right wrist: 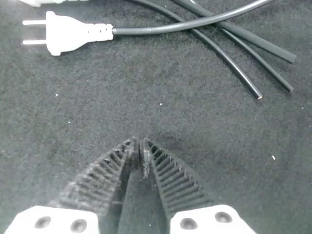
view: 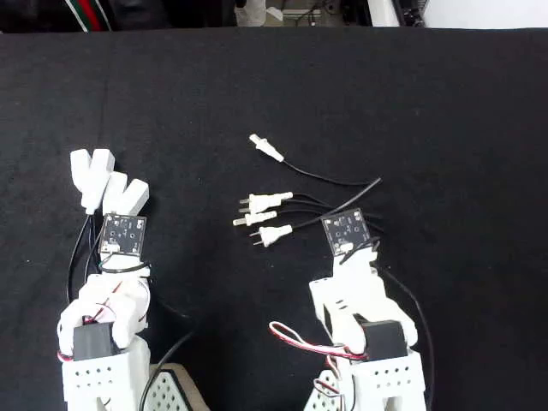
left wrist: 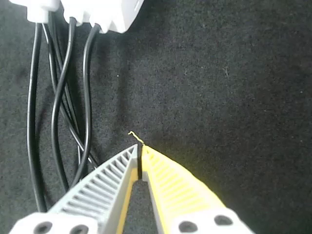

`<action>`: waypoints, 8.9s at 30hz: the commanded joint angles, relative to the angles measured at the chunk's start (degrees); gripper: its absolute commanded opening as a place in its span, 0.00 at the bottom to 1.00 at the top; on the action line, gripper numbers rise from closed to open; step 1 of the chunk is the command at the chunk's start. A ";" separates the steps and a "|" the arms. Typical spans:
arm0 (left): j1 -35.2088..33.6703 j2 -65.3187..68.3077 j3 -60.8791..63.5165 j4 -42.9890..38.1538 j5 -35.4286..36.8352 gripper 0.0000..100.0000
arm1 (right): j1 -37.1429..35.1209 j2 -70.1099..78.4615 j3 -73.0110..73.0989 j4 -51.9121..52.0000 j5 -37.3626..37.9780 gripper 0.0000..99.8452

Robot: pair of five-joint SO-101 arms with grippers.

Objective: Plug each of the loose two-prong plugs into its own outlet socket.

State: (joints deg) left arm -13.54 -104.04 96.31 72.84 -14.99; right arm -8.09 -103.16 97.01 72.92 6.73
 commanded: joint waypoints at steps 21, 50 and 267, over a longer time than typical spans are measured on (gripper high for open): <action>-0.57 -0.09 1.01 0.18 -0.26 0.03 | -0.26 -3.38 -0.57 0.26 -0.35 0.01; -0.57 -0.09 1.01 0.18 -0.26 0.03 | -0.26 -3.38 -0.57 0.26 -0.35 0.01; -1.98 1.76 -13.23 0.18 -2.11 0.36 | -6.15 57.45 -37.49 -20.22 -44.75 0.01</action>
State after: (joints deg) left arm -15.03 -102.55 82.59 74.24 -17.27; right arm -10.64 -64.04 69.05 57.89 -28.53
